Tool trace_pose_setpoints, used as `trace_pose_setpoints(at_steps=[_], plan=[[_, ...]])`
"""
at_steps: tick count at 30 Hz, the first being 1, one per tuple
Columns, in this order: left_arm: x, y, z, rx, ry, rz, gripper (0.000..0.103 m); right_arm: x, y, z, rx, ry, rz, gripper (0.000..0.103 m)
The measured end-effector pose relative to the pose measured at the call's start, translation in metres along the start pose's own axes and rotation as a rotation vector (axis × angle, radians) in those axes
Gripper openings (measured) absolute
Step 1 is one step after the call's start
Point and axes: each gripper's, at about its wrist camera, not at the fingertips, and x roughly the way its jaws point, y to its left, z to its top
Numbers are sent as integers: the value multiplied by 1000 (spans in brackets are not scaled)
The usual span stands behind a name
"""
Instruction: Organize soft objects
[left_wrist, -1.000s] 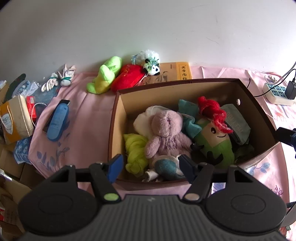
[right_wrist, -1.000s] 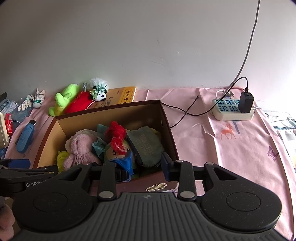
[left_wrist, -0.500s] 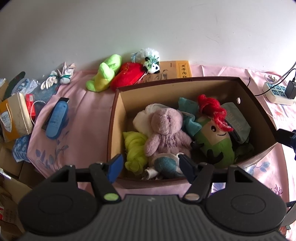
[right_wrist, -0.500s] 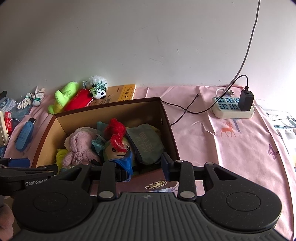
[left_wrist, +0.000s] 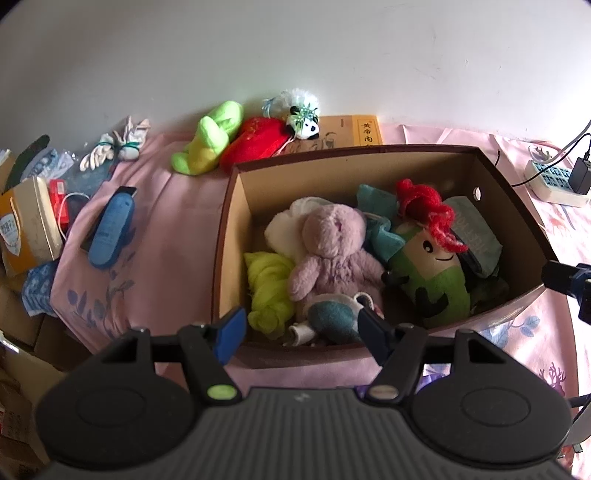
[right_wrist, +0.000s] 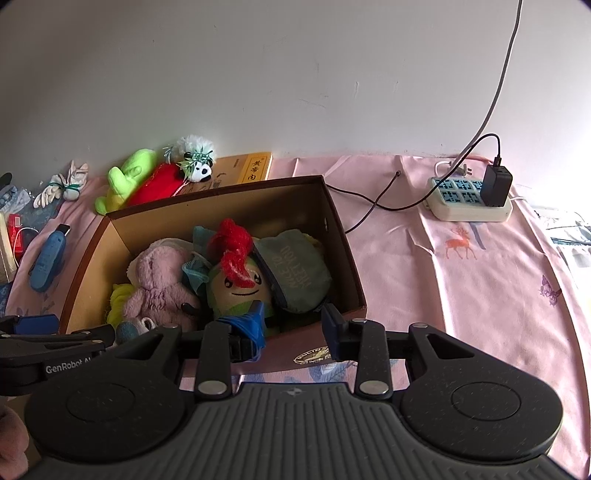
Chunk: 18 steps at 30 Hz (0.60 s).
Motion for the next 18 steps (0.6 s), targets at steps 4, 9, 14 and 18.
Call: trace_pose_setpoints(at_steps=[4, 9, 14, 18], plan=[[1, 0, -1, -5, 2, -1, 70, 4, 1, -1, 6, 16, 2, 17], [4, -1, -2, -5, 10, -2, 70, 6, 2, -2, 5, 23, 6, 17], [5, -3, -3, -1, 17, -3, 70, 7, 2, -3, 9, 31, 11, 17], [6, -4, -4, 2, 21, -6, 70, 8, 3, -4, 8, 37, 14, 17]])
